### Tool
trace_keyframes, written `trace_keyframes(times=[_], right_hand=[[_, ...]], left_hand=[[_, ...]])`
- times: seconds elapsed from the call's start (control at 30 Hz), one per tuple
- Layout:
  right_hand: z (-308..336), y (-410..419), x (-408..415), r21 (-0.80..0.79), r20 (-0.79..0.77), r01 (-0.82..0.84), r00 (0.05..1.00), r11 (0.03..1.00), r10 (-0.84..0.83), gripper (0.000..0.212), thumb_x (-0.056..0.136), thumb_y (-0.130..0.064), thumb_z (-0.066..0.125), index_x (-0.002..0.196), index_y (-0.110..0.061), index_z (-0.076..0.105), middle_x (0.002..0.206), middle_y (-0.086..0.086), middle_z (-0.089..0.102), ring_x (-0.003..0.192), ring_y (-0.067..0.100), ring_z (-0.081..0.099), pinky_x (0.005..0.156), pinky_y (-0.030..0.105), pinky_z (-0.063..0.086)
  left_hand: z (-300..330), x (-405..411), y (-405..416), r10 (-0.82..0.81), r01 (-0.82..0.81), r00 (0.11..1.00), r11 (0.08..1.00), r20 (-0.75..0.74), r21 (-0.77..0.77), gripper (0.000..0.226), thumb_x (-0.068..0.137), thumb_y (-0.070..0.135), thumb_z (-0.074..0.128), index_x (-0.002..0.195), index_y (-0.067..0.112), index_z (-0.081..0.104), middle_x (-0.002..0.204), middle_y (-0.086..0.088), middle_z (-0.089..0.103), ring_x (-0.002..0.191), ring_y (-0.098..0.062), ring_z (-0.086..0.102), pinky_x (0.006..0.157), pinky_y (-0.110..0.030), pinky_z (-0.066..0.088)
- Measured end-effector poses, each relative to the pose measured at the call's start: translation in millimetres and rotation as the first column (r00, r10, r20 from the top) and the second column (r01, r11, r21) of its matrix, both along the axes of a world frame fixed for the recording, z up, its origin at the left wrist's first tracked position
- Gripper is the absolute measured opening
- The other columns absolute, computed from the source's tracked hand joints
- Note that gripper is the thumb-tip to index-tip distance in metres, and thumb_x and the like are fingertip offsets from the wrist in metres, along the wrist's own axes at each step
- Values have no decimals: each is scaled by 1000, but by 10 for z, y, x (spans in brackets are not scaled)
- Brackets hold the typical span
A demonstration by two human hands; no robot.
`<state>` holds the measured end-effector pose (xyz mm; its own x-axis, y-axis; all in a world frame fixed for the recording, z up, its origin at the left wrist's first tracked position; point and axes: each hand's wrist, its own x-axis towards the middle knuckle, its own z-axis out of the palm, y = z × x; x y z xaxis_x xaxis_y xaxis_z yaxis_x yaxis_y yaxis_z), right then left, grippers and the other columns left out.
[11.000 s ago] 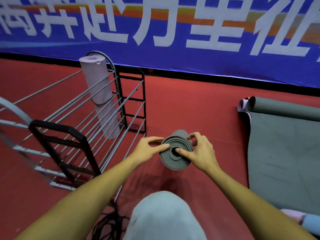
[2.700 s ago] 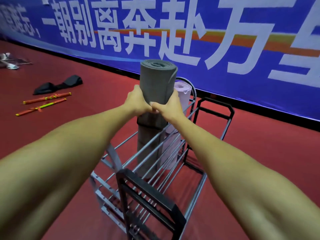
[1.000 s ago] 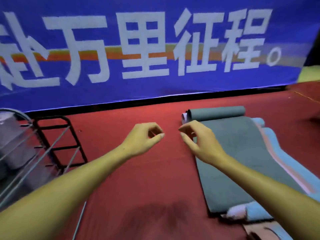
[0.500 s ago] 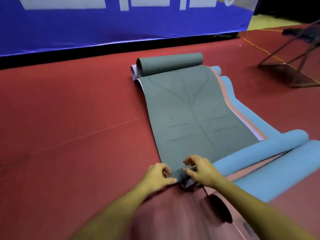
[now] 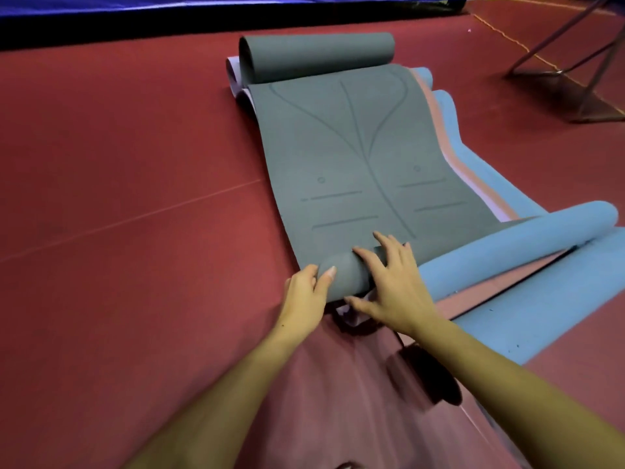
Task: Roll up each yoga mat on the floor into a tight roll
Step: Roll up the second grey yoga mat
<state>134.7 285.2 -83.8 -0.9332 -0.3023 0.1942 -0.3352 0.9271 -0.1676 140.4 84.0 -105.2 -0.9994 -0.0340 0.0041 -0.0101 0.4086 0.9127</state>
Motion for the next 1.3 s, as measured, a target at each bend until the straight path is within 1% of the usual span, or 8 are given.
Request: trace_keyframes(times=[0.17, 0.3, 0.4, 0.47, 0.57, 0.67, 0.83, 1.3], right_hand=[[198, -31, -75, 163, 177, 112, 974, 980, -141, 113, 55, -96, 52, 156, -50, 29, 165, 10, 25, 155, 44, 12, 117, 75, 5], [144, -115, -71, 220, -21, 67, 998, 973, -64, 83, 71, -79, 52, 138, -30, 50, 125, -3, 64, 124, 29, 57, 114, 78, 17], [91, -236, -88, 129, -111, 65, 993, 989, -51, 68, 78, -77, 55, 113, -19, 53, 81, -3, 67, 83, 29, 69, 111, 73, 32], [79, -275, -133, 113, -113, 66, 992, 991, -54, 66, 79, -80, 57, 103, -19, 50, 69, -4, 63, 72, 29, 68, 108, 70, 38], [53, -301, -217, 141, -48, 69, 997, 988, -63, 70, 81, -86, 48, 103, -20, 48, 77, -4, 68, 76, 29, 69, 109, 64, 38], [-12, -278, -294, 145, -33, 53, 998, 988, -49, 77, 85, -89, 36, 116, -22, 54, 97, -2, 71, 95, 28, 69, 115, 59, 33], [12, -181, -405, 18, -108, 28, 994, 999, -25, 71, 98, -76, 32, 130, -21, 62, 131, 2, 62, 127, 25, 54, 124, 55, 21], [-229, -57, -575, 133, 412, 477, 771, 869, -486, 89, 81, -87, 39, 152, -33, 36, 158, 18, 34, 144, 45, 33, 118, 62, 26]], left_hand=[[171, -1, -97, 212, -211, 977, 977, -25, 41, 57, 99, 34, 66, 61, 19, 27, 56, 8, 24, 54, -15, 22, 56, -38, 19], [254, 67, -317, 365, -355, 930, 925, -49, 138, 58, 83, 53, 66, 66, 2, 44, 59, 3, 40, 56, -12, 34, 53, -46, 33], [380, 77, -454, 421, -422, 902, 907, -91, 14, 43, 81, 51, 81, 102, 20, 61, 104, 4, 61, 88, -13, 56, 83, -38, 47], [434, -99, -530, 425, -420, 899, 905, 108, -62, 81, 73, 59, 85, 133, 19, 50, 129, 2, 45, 111, -14, 49, 102, -32, 42], [350, -525, -621, 304, -445, 825, 869, 476, 216, 119, 53, 64, 94, 143, 10, 40, 132, -2, 56, 116, -20, 63, 93, -41, 59], [167, -764, -668, 239, -459, 807, 829, 540, 319, 93, 51, 43, 103, 123, 2, 60, 114, -8, 74, 93, -22, 76, 78, -36, 63], [-180, -716, -611, 338, -459, 850, 851, 403, 254, 25, 84, 6, 85, 101, 15, 68, 104, -7, 76, 84, -21, 73, 78, -33, 59], [-288, 295, -2849, 453, -437, 844, 891, 288, -120, 26, 88, 3, 80, 108, 11, 65, 90, -18, 75, 53, 2, 64, 51, -14, 53]])
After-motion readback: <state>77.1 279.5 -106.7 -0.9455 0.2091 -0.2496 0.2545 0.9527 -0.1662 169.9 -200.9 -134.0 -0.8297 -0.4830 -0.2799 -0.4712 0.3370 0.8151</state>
